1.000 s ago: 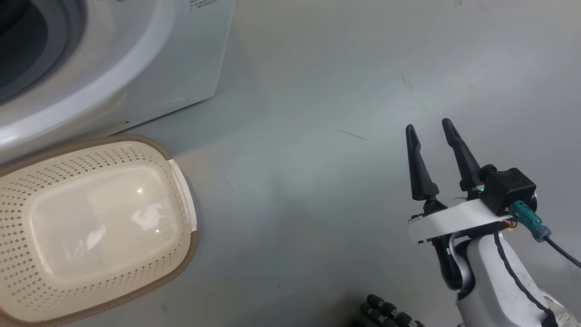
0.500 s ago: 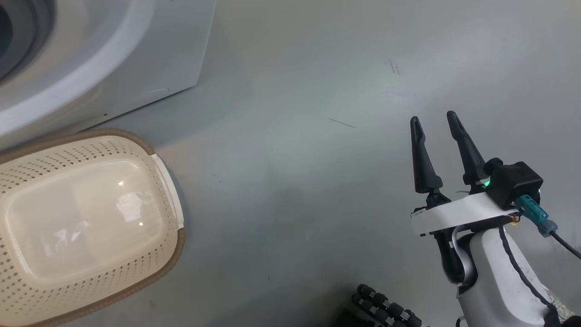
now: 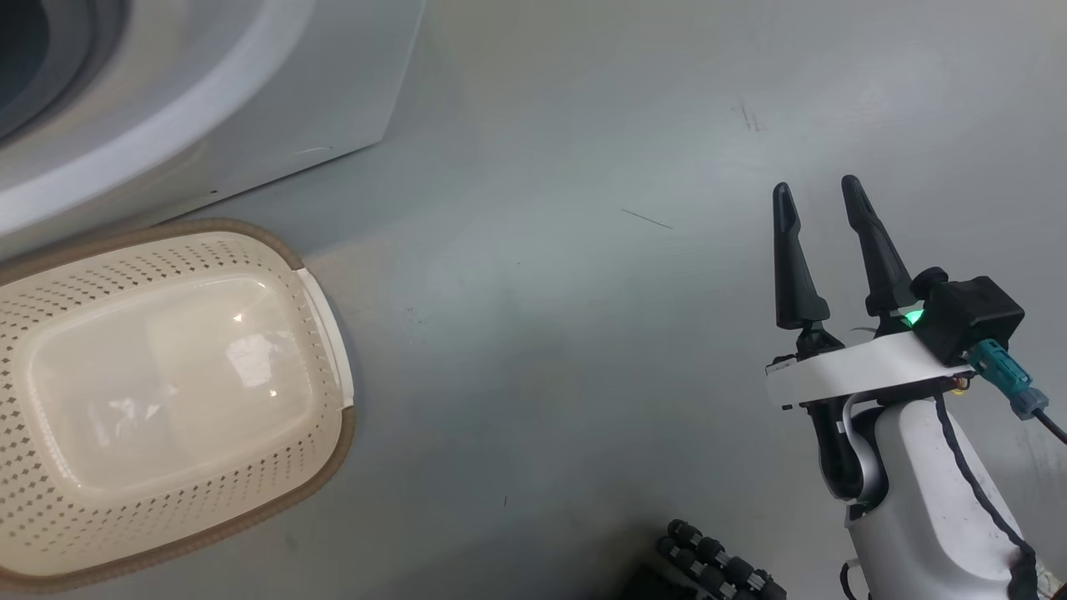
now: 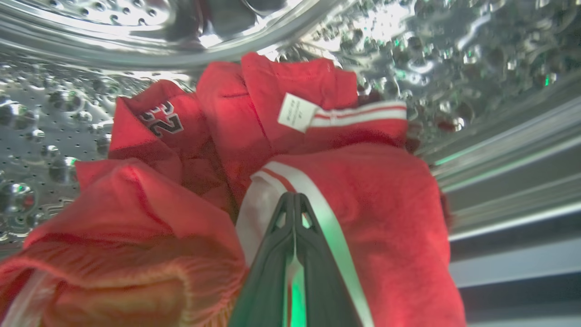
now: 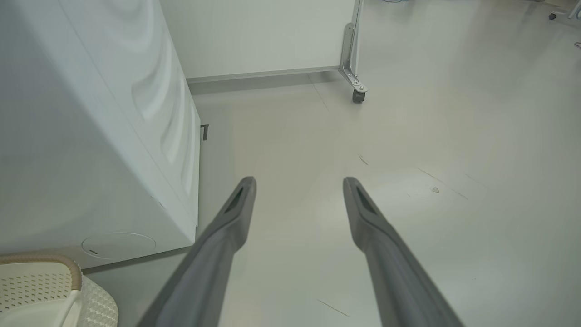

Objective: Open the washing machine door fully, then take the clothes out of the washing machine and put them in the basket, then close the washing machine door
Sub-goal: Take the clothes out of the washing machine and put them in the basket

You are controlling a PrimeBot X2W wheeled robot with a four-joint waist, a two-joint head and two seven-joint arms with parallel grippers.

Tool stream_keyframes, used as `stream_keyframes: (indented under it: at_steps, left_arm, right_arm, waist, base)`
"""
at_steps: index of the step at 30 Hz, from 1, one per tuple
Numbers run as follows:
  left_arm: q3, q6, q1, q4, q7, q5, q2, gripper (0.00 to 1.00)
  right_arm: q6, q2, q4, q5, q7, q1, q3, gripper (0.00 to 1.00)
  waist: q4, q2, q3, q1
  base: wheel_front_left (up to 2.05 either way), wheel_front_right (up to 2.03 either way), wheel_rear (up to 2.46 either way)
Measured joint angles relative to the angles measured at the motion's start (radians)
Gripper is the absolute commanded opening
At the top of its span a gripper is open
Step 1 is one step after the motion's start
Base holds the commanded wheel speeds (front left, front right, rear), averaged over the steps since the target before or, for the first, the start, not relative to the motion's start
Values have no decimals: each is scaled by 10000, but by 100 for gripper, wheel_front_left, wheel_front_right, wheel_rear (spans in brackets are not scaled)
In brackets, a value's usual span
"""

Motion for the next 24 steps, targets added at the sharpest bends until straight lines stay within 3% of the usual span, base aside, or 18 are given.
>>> stream_keyframes:
  at_steps: [13, 24]
  left_arm:
    - [303, 31, 778, -675, -2535, -245, -869, 0]
    - [339, 376, 2142, -1118, -4771, -192, -1960, 0]
  right_arm:
    - [-4, -4, -10, -314, 0, -56, -433, 100]
    - [-8, -161, -12, -633, 0, -35, -803, 100]
  waist:
    - [691, 0, -157, 0]
    - [1444, 0, -521, -1]
  base:
    - [0, 0, 0]
    - [0, 0, 0]
